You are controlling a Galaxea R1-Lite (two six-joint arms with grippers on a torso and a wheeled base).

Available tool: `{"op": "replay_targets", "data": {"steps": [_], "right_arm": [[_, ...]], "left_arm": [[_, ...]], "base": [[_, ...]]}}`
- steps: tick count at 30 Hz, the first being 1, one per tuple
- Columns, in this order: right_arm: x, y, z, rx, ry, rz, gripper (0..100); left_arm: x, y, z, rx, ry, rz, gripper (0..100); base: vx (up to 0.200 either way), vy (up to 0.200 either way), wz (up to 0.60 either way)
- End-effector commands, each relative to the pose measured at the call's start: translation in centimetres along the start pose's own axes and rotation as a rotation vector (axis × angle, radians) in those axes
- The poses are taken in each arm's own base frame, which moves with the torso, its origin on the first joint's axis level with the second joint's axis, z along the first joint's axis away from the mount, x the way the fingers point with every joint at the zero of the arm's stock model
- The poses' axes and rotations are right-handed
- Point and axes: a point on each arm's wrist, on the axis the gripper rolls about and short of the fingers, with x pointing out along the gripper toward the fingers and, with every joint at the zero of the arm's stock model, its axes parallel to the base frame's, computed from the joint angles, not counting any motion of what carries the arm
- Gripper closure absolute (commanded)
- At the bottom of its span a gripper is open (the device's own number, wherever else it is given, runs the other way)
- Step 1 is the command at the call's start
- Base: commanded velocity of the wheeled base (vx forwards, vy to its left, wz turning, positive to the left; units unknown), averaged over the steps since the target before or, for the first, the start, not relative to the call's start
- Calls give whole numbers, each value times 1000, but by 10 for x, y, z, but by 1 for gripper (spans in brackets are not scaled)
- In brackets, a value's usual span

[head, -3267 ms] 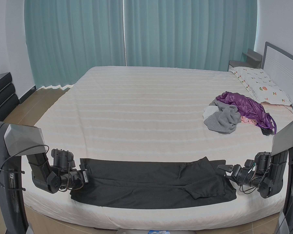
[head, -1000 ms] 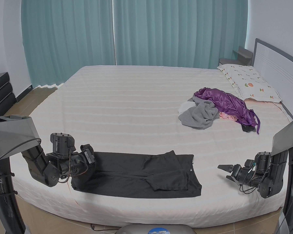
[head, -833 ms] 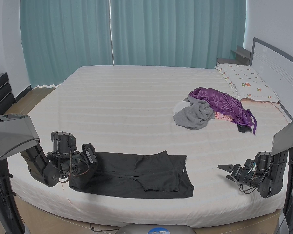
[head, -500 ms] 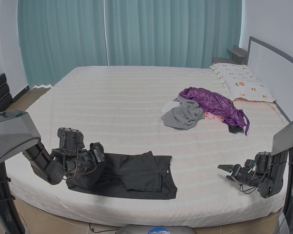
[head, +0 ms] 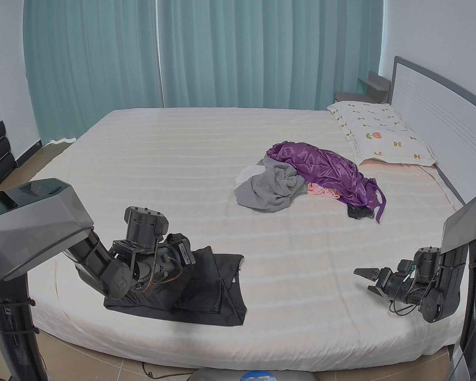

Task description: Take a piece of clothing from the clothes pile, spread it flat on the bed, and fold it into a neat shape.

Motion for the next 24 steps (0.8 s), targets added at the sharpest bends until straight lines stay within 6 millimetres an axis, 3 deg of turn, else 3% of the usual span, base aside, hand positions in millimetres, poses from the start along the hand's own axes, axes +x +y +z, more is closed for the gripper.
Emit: {"op": "replay_targets", "data": {"steps": [1,10,11,17,24], "right_arm": [[0,1,1,-7,-10,7,0],[0,0,0,-5,-7,6,0],[0,0,0,-5,-8,5,0],[0,0,0,-5,-8,5,0],[0,0,0,-5,-8,5,0]], "left_arm": [[6,-8,-9,17,24,-13,100],[16,-20,-34,56,84,-21,100],[18,-20,-37,60,88,-14,0],[20,-21,-43,69,88,3,0],[-11,-23,-27,-78,42,-18,0]], "base": [[0,0,0],[0,0,0],[0,0,0],[0,0,0],[0,0,0]]}}
